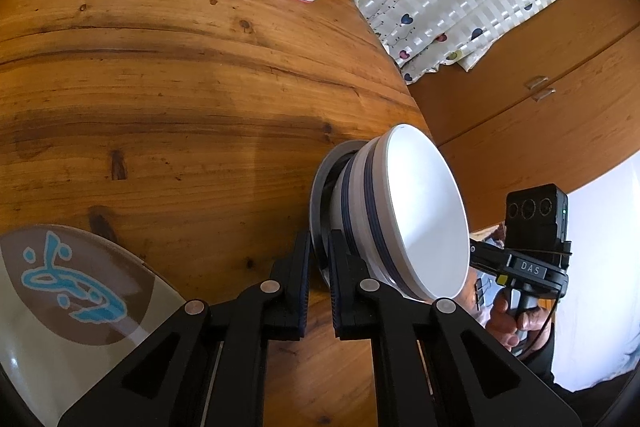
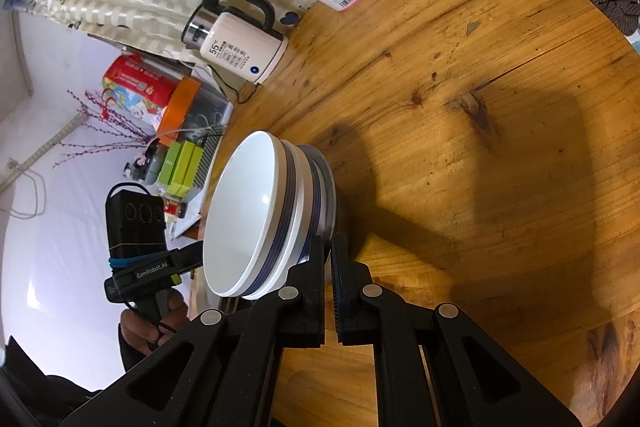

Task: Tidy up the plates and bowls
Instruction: 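Carry the held bowl stack with both tools over the beige plate stack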

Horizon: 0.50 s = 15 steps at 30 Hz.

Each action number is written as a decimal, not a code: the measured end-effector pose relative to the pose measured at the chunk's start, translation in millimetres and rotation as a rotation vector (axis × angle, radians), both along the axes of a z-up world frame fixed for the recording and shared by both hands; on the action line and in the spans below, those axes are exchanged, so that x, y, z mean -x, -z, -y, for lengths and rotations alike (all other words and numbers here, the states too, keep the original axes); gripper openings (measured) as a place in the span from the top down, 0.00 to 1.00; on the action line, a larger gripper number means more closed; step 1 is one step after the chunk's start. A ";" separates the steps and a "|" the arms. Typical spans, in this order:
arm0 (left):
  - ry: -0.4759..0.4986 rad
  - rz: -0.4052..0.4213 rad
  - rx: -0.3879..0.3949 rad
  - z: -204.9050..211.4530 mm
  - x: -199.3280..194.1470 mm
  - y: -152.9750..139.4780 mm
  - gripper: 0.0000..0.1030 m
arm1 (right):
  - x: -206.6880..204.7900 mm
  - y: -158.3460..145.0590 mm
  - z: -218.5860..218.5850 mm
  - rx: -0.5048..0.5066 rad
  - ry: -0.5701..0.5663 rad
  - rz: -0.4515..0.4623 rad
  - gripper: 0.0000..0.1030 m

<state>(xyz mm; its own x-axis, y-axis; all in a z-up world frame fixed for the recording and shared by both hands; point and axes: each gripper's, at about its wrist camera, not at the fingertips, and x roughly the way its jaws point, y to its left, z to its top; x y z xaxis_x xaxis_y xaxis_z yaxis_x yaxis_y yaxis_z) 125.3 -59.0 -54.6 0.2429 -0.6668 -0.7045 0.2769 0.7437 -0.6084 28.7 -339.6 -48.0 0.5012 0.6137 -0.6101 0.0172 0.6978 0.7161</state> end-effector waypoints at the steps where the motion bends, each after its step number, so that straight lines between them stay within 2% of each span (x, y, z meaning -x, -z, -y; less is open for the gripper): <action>1: -0.001 0.001 0.001 0.1 0.1 -0.4 0.93 | -0.1 -0.2 -0.3 -0.001 0.000 0.000 0.94; 15: -0.011 0.033 0.000 -7.4 3.9 -12.1 0.93 | 0.0 -13.9 -7.7 0.007 -0.012 0.015 0.94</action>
<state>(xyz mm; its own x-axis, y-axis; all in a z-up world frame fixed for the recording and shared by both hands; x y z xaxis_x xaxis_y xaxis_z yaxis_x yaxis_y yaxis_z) 121.4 -51.6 -42.5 0.2737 -0.6642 -0.6957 0.2886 0.7467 -0.5994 28.7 -331.9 -34.1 0.5029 0.6159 -0.6064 -0.0024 0.7026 0.7116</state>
